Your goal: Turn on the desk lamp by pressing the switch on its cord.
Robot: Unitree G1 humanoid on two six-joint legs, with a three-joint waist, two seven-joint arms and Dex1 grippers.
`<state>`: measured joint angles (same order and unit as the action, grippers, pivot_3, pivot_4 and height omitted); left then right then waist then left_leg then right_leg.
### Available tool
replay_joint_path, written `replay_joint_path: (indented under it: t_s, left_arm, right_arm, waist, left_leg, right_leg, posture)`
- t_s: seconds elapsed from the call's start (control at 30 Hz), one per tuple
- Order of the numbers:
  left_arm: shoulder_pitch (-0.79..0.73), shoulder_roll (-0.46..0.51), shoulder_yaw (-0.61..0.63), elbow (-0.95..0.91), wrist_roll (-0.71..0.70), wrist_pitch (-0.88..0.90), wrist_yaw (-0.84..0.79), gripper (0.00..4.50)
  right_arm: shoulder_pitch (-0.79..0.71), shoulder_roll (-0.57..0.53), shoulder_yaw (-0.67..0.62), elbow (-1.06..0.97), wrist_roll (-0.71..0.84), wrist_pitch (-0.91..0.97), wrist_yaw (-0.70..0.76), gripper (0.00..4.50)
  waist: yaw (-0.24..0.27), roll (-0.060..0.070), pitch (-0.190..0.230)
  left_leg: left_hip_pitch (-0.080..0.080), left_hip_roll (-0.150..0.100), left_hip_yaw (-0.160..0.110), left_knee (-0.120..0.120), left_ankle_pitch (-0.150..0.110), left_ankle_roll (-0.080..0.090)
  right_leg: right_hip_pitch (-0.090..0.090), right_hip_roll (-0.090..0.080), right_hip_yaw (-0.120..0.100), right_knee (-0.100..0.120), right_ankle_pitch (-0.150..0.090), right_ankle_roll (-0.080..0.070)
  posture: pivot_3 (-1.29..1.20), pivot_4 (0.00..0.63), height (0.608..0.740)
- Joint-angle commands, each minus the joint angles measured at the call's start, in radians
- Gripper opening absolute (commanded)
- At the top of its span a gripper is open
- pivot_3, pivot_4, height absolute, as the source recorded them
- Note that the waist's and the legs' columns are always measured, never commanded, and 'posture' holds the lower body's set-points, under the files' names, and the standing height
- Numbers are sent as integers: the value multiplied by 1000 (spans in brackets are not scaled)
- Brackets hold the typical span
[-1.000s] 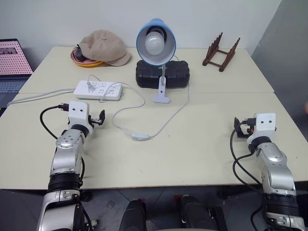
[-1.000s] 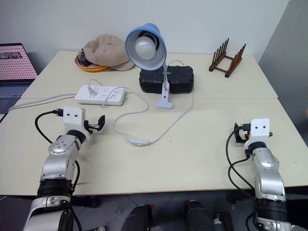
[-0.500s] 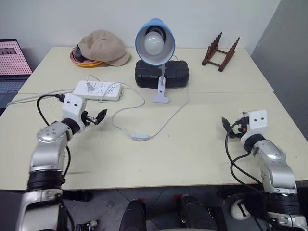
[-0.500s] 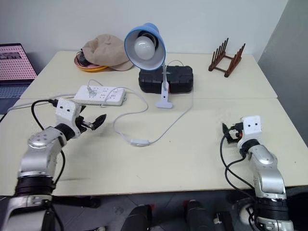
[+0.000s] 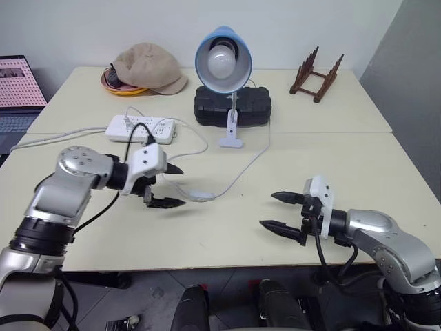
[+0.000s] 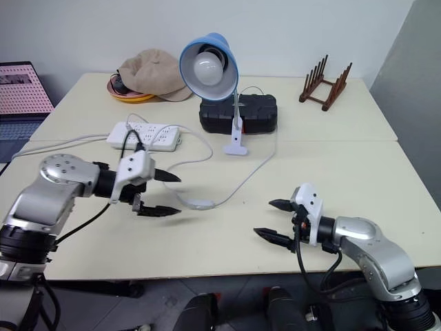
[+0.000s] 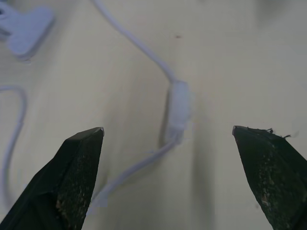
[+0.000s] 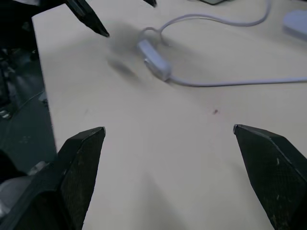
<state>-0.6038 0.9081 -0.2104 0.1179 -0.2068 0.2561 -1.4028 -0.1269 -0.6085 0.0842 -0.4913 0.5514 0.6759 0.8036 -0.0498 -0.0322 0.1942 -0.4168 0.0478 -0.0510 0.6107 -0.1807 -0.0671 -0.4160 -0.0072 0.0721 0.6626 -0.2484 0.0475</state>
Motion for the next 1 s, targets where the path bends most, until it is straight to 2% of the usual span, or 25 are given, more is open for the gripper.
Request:
replay_joint_path:
  t_s: [0.03, 0.2, 0.43, 0.47, 0.6, 0.73, 1.0]
  left_arm:
    - [-61, -21, -48, 61, 64, -109, -54, 4500]
    - [-140, -77, -119, 257, 172, -327, -80, 4500]
    - [-229, -172, -136, 459, 209, -440, -117, 4500]
    - [-234, -177, -135, 471, 209, -444, -129, 4126]
    - [-246, -182, -134, 509, 223, -481, -155, 3453]
    - [-263, -200, -130, 552, 237, -503, -158, 2434]
    - [-275, -231, -117, 572, 244, -505, -148, 782]
  right_arm:
    - [18, 16, 7, -59, 13, 5, -28, 4485]
    - [57, 40, 17, -101, 3, 9, -83, 4485]
    - [108, 53, 4, -129, 0, 0, -132, 4485]
    - [114, 52, 2, -131, -1, -3, -135, 4500]
    - [139, 48, -7, -134, -3, -15, -140, 4500]
    - [155, 45, -15, -122, -12, -35, -130, 4500]
    - [151, 48, -13, -100, -18, -54, -129, 4500]
  waist:
    - [0, 0, 0]
    - [3, 0, 0]
    - [3, 0, 0]
    - [3, 0, 0]
    - [1, 0, 0]
    - [1, 0, 0]
    - [1, 0, 0]
  left_leg:
    - [0, 0, 0, 0, 0, 0]
    - [-2, 0, 0, 0, 0, 0]
    - [-3, 0, 0, 0, 0, 0]
    - [-3, 0, 0, 0, 0, 0]
    - [-3, 0, 0, 0, 0, 0]
    - [-3, 0, 0, 0, 0, 0]
    - [-3, 0, -1, 1, 0, 0]
  right_leg:
    - [0, 0, 0, 0, 0, 0]
    - [-2, 0, 0, 0, 0, 0]
    - [-3, 0, 0, 1, 0, 0]
    - [-3, 0, 0, 1, 0, 0]
    - [-3, 1, 0, 1, 0, 0]
    - [-3, 1, 0, 2, 0, 1]
    - [-2, 1, 0, 2, 0, 1]
  posture:
    - [0, 150, 740]
    - [0, 150, 740]
    - [0, 150, 740]
    - [0, 150, 740]
    - [0, 150, 740]
    - [0, 150, 740]
    - [0, 150, 740]
